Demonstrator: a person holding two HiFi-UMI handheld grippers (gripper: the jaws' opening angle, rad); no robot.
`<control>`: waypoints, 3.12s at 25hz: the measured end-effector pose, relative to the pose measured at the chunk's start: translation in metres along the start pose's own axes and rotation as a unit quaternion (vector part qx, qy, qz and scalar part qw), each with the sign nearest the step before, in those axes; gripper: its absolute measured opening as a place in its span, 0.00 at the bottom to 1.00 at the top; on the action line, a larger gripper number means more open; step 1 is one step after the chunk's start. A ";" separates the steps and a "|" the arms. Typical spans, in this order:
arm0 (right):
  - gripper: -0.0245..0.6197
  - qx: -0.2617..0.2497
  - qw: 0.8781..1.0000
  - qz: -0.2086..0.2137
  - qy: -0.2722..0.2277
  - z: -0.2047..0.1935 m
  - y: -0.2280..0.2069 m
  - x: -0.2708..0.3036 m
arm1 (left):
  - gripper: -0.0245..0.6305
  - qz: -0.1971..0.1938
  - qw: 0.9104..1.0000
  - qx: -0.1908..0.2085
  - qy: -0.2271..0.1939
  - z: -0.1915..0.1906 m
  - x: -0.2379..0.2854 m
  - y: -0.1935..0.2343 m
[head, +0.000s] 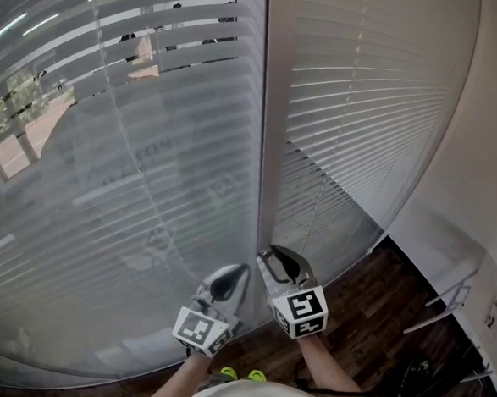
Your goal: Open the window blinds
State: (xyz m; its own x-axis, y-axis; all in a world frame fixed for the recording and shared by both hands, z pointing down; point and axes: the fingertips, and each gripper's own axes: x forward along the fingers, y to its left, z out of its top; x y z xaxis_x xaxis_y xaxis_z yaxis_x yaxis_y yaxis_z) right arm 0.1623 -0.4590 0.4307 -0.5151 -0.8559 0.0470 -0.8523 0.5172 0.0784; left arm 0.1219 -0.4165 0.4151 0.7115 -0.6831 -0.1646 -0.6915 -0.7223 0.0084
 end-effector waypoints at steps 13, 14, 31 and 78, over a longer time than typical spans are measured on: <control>0.24 -0.021 1.000 0.002 0.006 0.000 0.001 0.000 | 0.03 0.009 1.000 -0.001 0.001 0.002 0.000 0.002; 0.24 -0.033 0.999 0.003 0.011 0.000 0.002 0.000 | 0.03 0.011 1.000 -0.002 0.002 0.002 0.000 0.002; 0.24 -0.484 0.870 -0.030 0.087 -0.007 0.012 -0.002 | 0.03 0.002 1.000 -0.002 -0.004 0.001 0.004 0.000; 0.24 -0.092 0.995 -0.006 0.030 -0.002 0.004 0.001 | 0.03 -0.009 1.000 -0.010 0.001 -0.004 0.002 -0.002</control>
State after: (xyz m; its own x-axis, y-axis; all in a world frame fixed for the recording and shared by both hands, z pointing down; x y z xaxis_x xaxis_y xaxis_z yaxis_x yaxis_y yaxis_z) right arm 0.1590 -0.4574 0.4329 -0.4947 -0.8628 0.1040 -0.8236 0.5036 0.2608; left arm 0.1252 -0.4170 0.4189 0.7245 -0.6697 -0.1634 -0.6756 -0.7369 0.0246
